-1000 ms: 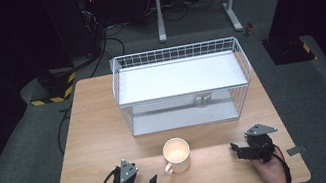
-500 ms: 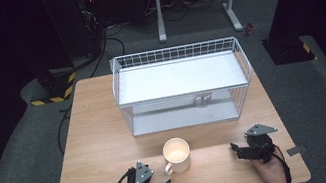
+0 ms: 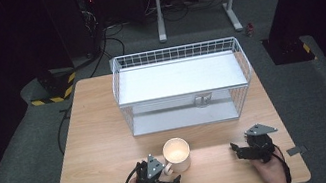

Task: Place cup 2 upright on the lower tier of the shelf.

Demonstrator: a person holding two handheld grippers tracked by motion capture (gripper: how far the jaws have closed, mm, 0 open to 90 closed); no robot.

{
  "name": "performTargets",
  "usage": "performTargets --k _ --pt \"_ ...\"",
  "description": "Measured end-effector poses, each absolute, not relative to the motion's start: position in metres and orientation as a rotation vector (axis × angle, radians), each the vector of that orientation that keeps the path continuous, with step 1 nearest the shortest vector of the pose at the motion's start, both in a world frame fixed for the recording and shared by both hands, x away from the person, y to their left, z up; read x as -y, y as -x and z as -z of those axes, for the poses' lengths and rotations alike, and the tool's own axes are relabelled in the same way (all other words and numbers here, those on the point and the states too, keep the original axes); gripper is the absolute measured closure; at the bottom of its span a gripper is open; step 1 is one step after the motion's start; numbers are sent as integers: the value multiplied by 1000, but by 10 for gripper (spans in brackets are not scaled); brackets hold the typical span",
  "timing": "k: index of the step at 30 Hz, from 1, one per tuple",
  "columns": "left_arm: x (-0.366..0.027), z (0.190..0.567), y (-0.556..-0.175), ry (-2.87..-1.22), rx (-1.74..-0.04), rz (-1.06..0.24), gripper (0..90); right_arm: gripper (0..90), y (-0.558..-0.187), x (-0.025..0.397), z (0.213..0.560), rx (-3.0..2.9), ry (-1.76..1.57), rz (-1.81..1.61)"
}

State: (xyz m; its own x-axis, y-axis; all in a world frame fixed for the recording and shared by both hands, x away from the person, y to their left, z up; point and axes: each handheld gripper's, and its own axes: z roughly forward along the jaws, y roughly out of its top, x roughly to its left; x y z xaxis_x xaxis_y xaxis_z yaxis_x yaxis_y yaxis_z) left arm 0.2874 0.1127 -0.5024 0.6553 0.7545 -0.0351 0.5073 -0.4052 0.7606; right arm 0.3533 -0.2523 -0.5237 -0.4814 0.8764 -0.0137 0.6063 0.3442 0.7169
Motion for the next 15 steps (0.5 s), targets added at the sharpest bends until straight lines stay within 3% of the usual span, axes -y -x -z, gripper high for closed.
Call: performTargets --k 15 --pt "-95 497 -303 -2087 -976 -438 0 218 -353 252 524 -2216 -1300 -925"
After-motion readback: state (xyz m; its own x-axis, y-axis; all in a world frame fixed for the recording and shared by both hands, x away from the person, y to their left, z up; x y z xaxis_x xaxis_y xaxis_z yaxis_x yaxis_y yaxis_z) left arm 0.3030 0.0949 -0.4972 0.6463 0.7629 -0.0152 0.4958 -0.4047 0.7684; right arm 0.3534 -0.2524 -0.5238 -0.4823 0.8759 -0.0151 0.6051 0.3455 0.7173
